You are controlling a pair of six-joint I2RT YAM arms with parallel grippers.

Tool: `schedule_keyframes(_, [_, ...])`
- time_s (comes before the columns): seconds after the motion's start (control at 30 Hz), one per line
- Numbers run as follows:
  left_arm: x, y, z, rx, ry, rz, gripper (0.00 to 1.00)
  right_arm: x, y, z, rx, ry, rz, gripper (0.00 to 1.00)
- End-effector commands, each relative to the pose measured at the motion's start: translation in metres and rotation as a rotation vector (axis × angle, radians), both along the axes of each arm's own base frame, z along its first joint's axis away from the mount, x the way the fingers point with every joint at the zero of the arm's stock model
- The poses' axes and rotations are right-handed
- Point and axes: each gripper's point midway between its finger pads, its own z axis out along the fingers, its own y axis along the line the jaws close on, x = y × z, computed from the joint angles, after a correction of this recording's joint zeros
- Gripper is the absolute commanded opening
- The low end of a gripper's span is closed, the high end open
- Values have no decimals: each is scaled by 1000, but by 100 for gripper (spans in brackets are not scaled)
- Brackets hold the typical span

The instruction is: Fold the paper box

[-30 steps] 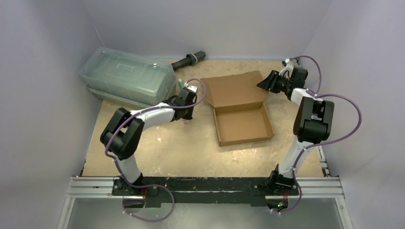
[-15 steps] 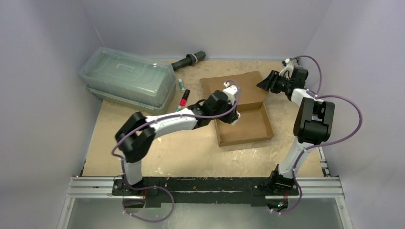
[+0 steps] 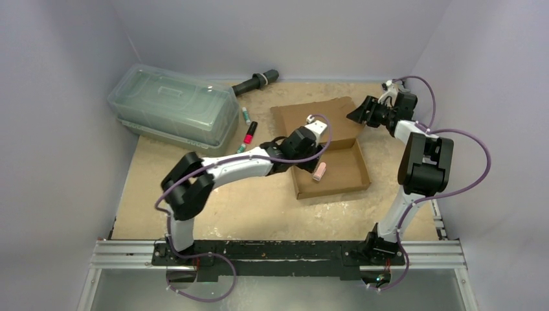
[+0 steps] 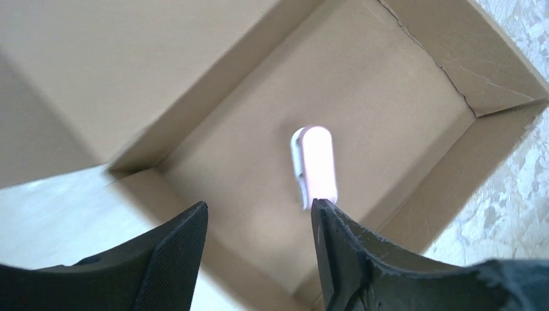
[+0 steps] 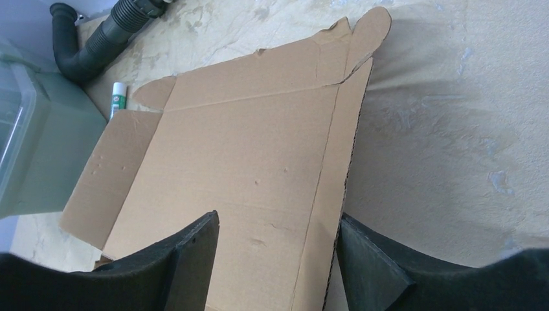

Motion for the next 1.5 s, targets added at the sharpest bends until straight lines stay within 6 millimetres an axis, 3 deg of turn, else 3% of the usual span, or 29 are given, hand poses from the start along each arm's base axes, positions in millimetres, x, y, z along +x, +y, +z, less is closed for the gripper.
schedule_keyframes(0.0, [12, 52, 73, 7, -207, 92, 62, 0, 0, 27, -28, -73, 17, 70])
schedule_keyframes(0.1, [22, 102, 67, 11, -192, 170, 64, 0, 0, 27, -38, -77, 18, 73])
schedule_keyframes(0.2, [46, 159, 56, 23, -176, 277, 61, 0, 0, 27, -39, -77, 20, 74])
schedule_keyframes(0.3, [66, 191, 39, 125, -187, 335, 60, 0, 0, 27, -39, -78, 22, 75])
schedule_keyframes(0.4, [92, 204, 21, 233, -181, 359, 58, -1, 1, 27, -37, -77, 25, 75])
schedule_keyframes(0.5, [120, 209, 5, 302, -171, 375, 56, -1, 0, 28, -38, -78, 25, 75])
schedule_keyframes(0.53, [138, 210, -7, 317, -150, 373, 56, -2, 1, 27, -36, -77, 28, 75])
schedule_keyframes(0.73, [168, 214, -39, 351, -86, 373, 56, -2, 2, 27, -32, -78, 31, 75])
schedule_keyframes(0.9, [180, 226, -65, 386, -20, 389, 55, -2, 2, 26, -32, -76, 32, 75])
schedule_keyframes(1.07, [175, 221, -83, 299, 89, 354, 40, -2, 2, 27, -31, -77, 33, 75])
schedule_keyframes(1.27, [148, 210, -101, 198, 200, 320, 3, -2, 2, 28, -29, -79, 34, 75])
schedule_keyframes(1.37, [137, 198, -88, 101, 209, 310, 0, -2, 2, 29, -30, -81, 34, 75])
schedule_keyframes(1.47, [127, 186, -52, -8, 161, 300, 0, -2, 3, 30, -29, -84, 36, 75])
